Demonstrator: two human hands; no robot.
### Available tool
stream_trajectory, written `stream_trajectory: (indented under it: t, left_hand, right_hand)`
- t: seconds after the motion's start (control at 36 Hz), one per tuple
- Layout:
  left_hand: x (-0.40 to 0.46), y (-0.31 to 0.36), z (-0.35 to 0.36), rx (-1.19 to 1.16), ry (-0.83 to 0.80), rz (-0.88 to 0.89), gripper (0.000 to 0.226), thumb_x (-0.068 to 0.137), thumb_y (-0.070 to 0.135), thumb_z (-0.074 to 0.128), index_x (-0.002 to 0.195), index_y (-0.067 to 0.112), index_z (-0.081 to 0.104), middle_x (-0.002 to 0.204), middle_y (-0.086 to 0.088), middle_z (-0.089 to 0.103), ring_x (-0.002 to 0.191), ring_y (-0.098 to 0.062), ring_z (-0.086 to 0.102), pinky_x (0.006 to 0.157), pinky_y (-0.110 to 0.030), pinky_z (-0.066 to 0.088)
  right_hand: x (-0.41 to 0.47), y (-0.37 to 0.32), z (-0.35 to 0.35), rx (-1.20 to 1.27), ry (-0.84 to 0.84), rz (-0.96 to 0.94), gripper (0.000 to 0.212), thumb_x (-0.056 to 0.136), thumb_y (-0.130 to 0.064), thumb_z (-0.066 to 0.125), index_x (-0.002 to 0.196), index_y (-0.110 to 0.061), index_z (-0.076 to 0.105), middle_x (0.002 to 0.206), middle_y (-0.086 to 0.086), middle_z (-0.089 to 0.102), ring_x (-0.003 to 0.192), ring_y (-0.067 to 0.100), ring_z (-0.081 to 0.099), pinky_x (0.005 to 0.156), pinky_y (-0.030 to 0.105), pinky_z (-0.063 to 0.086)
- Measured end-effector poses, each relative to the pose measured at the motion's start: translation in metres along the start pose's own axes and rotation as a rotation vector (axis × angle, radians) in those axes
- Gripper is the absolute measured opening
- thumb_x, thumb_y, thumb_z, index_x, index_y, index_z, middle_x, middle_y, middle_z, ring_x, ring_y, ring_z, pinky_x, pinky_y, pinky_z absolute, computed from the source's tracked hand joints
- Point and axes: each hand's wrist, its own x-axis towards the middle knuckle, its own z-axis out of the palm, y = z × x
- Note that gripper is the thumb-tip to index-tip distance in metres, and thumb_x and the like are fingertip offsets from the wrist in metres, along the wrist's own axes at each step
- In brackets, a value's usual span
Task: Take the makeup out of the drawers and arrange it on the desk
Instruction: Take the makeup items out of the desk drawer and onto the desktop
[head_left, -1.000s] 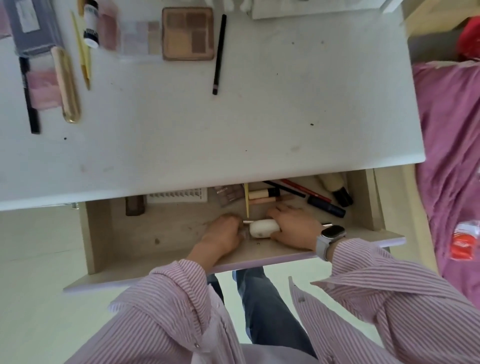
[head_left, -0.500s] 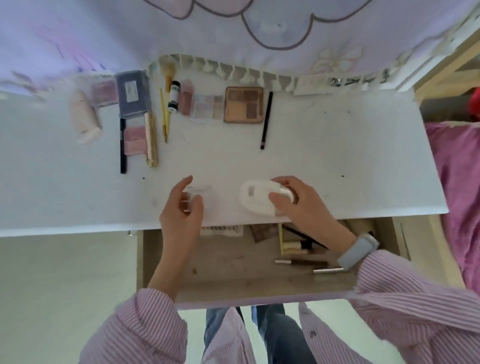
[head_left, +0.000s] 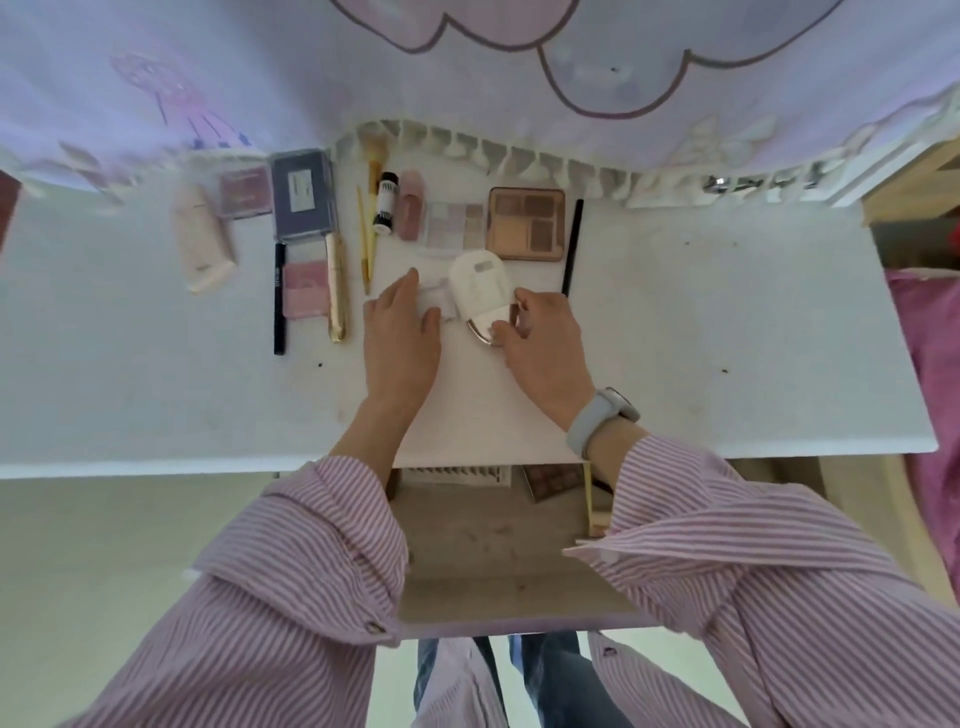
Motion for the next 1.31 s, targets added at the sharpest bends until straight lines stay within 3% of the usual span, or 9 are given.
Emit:
stream_trajectory:
  t: [0.17, 0.31, 0.39, 0.5, 0.67, 0.81, 1.0, 1.14, 1.31]
  left_hand:
    - [-0.024, 0.006, -0.007, -0.135, 0.134, 0.080, 0.043, 0.093, 0.013, 0.050, 0.136, 0.009, 0.044, 0.140, -0.013, 0.039, 0.127, -0.029, 0.038, 0.097, -0.048, 0.044]
    - [-0.103, 0.019, -0.001, -0.176, 0.147, 0.311, 0.027, 0.089, 0.014, 0.049, 0.112, 0.005, 0.059, 0.113, -0.010, 0.054, 0.099, -0.023, 0.056, 0.078, -0.032, 0.052]
    - [-0.155, 0.019, 0.018, -0.160, -0.023, 0.406, 0.023, 0.088, 0.015, 0.049, 0.104, 0.006, 0.063, 0.106, -0.008, 0.058, 0.093, -0.016, 0.056, 0.077, -0.020, 0.047]
    - [-0.199, 0.005, 0.049, -0.024, -0.392, 0.380, 0.026, 0.089, 0.016, 0.046, 0.107, 0.010, 0.063, 0.107, -0.005, 0.060, 0.092, -0.017, 0.057, 0.069, -0.023, 0.048]
    - [-0.202, -0.004, 0.089, 0.129, -0.726, 0.216, 0.042, 0.090, 0.011, 0.045, 0.132, 0.016, 0.046, 0.132, -0.007, 0.043, 0.110, -0.029, 0.049, 0.091, -0.039, 0.043]
    - [-0.188, 0.008, 0.108, 0.286, -0.749, 0.241, 0.045, 0.091, 0.018, 0.047, 0.135, 0.019, 0.039, 0.138, -0.008, 0.033, 0.108, -0.034, 0.050, 0.086, -0.042, 0.047]
    - [-0.183, 0.020, 0.132, 0.386, -0.783, 0.229, 0.053, 0.091, 0.019, 0.047, 0.140, 0.027, 0.032, 0.141, -0.010, 0.028, 0.122, -0.033, 0.037, 0.095, -0.041, 0.041]
    - [-0.175, 0.022, 0.142, 0.487, -0.688, 0.225, 0.042, 0.095, 0.025, 0.041, 0.137, 0.023, 0.040, 0.140, -0.012, 0.031, 0.126, -0.034, 0.031, 0.097, -0.039, 0.034]
    - [-0.170, 0.015, 0.146, 0.538, -0.633, 0.212, 0.034, 0.092, 0.021, 0.047, 0.126, 0.016, 0.050, 0.139, -0.007, 0.036, 0.126, -0.030, 0.032, 0.094, -0.040, 0.034]
  right_hand:
    - [-0.027, 0.003, -0.023, 0.008, 0.037, -0.139, 0.033, 0.093, -0.014, 0.048, 0.125, -0.008, 0.051, 0.122, 0.007, 0.050, 0.075, 0.017, 0.057, 0.075, 0.022, 0.042]
    - [-0.086, 0.048, -0.056, -0.106, -0.276, -0.371, 0.023, 0.089, -0.013, 0.050, 0.108, -0.012, 0.062, 0.090, -0.007, 0.061, 0.057, 0.007, 0.051, 0.060, 0.015, 0.042]
    - [-0.119, 0.090, -0.070, -0.324, -0.468, -0.304, 0.021, 0.092, -0.016, 0.052, 0.109, -0.016, 0.064, 0.091, -0.007, 0.063, 0.070, 0.003, 0.051, 0.068, 0.021, 0.039]
    - [-0.144, 0.147, -0.077, -0.624, -0.668, -0.034, 0.035, 0.093, -0.024, 0.045, 0.128, -0.019, 0.048, 0.127, 0.003, 0.051, 0.113, 0.020, 0.049, 0.090, 0.029, 0.041]
    - [-0.133, 0.183, -0.065, -0.814, -0.680, 0.068, 0.060, 0.085, -0.033, 0.057, 0.136, -0.015, 0.030, 0.136, 0.009, 0.037, 0.123, 0.028, 0.038, 0.096, 0.042, 0.040]
    - [-0.123, 0.184, -0.039, -0.929, -0.692, 0.036, 0.065, 0.084, -0.034, 0.059, 0.135, -0.012, 0.027, 0.135, 0.011, 0.036, 0.118, 0.032, 0.039, 0.087, 0.045, 0.041]
    - [-0.124, 0.187, -0.027, -0.917, -0.669, -0.031, 0.035, 0.096, -0.019, 0.033, 0.129, -0.007, 0.034, 0.132, 0.015, 0.041, 0.119, 0.033, 0.042, 0.085, 0.041, 0.039]
    - [-0.122, 0.186, -0.022, -0.943, -0.537, -0.007, 0.026, 0.087, -0.018, 0.052, 0.108, -0.003, 0.055, 0.109, 0.017, 0.057, 0.099, 0.032, 0.057, 0.072, 0.035, 0.046]
    - [-0.122, 0.190, -0.021, -0.917, -0.624, -0.073, 0.043, 0.088, -0.001, 0.020, 0.123, 0.002, 0.045, 0.127, 0.022, 0.044, 0.114, 0.034, 0.047, 0.085, 0.039, 0.042]
